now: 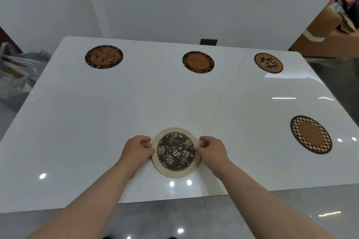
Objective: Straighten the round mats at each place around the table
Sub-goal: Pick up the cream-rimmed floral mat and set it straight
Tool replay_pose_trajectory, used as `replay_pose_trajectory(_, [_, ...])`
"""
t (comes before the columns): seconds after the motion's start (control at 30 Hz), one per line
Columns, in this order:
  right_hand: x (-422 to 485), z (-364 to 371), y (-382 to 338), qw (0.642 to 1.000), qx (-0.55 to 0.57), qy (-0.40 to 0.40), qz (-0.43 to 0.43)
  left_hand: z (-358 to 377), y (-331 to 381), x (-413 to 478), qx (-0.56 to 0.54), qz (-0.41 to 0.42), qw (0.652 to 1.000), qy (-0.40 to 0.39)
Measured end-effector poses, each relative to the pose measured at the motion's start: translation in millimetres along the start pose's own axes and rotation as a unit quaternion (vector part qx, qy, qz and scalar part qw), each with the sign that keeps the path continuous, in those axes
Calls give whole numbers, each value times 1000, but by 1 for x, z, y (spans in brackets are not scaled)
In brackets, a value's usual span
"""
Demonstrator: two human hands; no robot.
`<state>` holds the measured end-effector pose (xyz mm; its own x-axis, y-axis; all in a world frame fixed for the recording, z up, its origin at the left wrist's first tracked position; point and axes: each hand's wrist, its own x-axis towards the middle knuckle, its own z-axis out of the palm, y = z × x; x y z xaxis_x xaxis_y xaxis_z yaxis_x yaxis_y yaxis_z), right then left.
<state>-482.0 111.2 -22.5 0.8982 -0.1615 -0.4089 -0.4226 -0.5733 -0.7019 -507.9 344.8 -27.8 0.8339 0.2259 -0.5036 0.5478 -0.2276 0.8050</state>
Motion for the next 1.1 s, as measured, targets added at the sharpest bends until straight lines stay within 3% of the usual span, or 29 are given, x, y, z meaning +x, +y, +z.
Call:
replay_pose_trajectory(0.13, [-2, 6, -5, 998, 67, -4, 18, -6, -3, 2, 1, -3, 1000, -13])
replay_pose_trajectory(0.33, [1, 19, -24, 997, 70, 2, 18, -14, -5, 0, -21, 11, 999, -29])
replay_pose_trajectory(0.57, [-3, 39, -42, 993, 112, -6, 25, -59, -12, 7, -104, -4, 994, 25])
replay_pose_trajectory(1.1, [-26, 130, -113, 992, 118, -44, 8, -173, -37, 21, -123, 4, 991, 52])
